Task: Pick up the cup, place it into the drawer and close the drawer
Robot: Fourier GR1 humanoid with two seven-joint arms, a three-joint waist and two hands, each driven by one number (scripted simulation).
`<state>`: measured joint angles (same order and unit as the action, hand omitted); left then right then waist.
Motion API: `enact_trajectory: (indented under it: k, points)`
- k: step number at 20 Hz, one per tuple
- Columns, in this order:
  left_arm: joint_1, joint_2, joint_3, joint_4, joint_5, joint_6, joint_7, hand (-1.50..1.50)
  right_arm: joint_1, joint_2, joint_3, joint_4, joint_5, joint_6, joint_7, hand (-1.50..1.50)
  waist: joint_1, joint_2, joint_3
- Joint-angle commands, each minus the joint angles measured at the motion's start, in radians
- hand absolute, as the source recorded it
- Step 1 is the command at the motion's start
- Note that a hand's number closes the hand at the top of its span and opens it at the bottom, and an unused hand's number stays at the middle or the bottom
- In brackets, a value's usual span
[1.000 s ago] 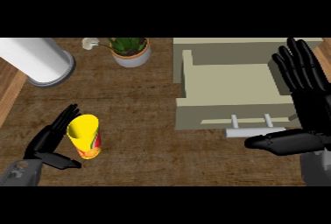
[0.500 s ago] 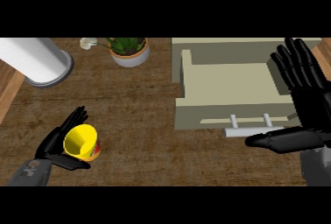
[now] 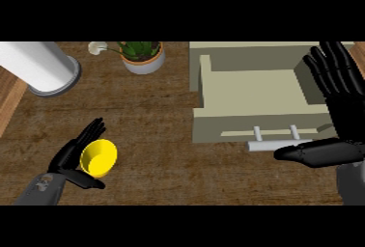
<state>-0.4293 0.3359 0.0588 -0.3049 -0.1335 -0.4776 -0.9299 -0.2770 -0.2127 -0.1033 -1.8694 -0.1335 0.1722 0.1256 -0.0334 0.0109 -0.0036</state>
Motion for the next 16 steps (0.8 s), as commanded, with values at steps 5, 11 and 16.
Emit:
enact_trajectory:
  k: [5,11,16]
  points:
    - [0.003,-0.062,-0.037,-0.010,0.019,-0.270,-0.146,1.50,-0.049,-0.008,-0.016,0.005,-0.010,-0.014,0.038,-1.50,0.007,-0.001,-0.003]
    - [0.026,-0.074,-0.014,-0.075,-0.004,0.100,-0.311,1.50,-0.016,-0.015,-0.024,0.017,-0.011,0.004,0.012,-1.50,0.004,0.001,-0.002]
    - [-0.012,-0.133,0.150,-0.060,0.142,0.247,-0.262,1.50,0.023,-0.006,-0.011,-0.011,-0.020,0.018,0.008,-1.50,0.001,-0.001,-0.002]
